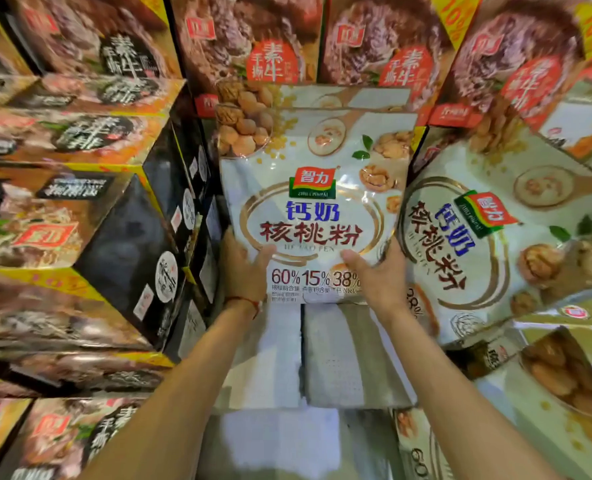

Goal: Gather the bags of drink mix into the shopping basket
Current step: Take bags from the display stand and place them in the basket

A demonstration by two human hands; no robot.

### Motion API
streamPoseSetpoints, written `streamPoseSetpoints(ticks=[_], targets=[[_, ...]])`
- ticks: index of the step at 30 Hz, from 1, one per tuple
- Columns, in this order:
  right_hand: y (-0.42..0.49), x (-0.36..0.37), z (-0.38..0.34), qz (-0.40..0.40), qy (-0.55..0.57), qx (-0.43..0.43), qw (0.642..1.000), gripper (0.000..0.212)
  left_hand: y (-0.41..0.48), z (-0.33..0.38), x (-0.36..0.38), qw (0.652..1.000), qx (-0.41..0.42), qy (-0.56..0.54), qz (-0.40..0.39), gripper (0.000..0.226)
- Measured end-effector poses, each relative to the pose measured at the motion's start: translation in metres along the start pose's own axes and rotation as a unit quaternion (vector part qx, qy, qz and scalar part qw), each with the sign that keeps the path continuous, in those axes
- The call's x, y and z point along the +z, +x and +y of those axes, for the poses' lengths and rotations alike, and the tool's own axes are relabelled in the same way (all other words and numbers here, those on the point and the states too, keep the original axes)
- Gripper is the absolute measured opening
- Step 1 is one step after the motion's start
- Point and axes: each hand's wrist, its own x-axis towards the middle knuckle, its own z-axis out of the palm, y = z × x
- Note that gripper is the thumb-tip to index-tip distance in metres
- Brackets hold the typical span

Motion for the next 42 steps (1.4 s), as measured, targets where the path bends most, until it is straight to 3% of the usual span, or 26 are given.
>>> streamPoseSetpoints(ticks=[5, 7, 9, 11, 14, 19, 23, 27, 32, 42], targets=[[-0.02, 0.0, 0.008, 0.038, -0.096, -0.009, 0.995, 0.056, 0.0, -0.013, -0.003, 0.997, 0.029, 0.074, 0.0, 0.085], [-0.036, -0.003, 0.009, 0.066, -0.18, -0.044, 0.981, 0.042, -0.008, -0.016, -0.006, 0.989, 0.05, 0.137, 0.009, 0.092], [-0.056, -0.007, 0.009, 0.103, -0.24, -0.088, 0.961, 0.027, -0.02, -0.02, -0.011, 0.978, 0.104, 0.178, 0.02, 0.088], [-0.076, -0.011, 0.004, 0.12, -0.295, -0.11, 0.942, 0.025, -0.032, -0.022, -0.02, 0.966, 0.167, 0.198, 0.02, 0.079], [-0.105, -0.017, 0.002, 0.099, -0.346, -0.128, 0.924, 0.021, -0.051, -0.021, -0.032, 0.945, 0.231, 0.228, -0.052, 0.061], [-0.15, -0.029, 0.003, 0.056, -0.411, -0.162, 0.895, 0.024, -0.079, -0.013, -0.048, 0.839, 0.261, 0.431, -0.206, 0.051], [-0.18, -0.036, 0.003, 0.039, -0.434, -0.208, 0.875, 0.027, -0.107, -0.01, -0.062, 0.779, 0.285, 0.508, -0.233, 0.048], [-0.213, -0.043, 0.008, 0.011, -0.452, -0.237, 0.86, 0.025, -0.145, -0.009, -0.078, 0.742, 0.316, 0.538, -0.244, 0.043], [-0.259, -0.058, 0.022, -0.02, -0.457, -0.256, 0.852, 0.023, -0.201, -0.009, -0.094, 0.742, 0.332, 0.531, -0.239, 0.038], [-0.357, -0.086, 0.059, -0.133, -0.434, -0.279, 0.846, 0.024, -0.347, -0.037, -0.163, 0.791, 0.29, 0.503, -0.193, 0.032]])
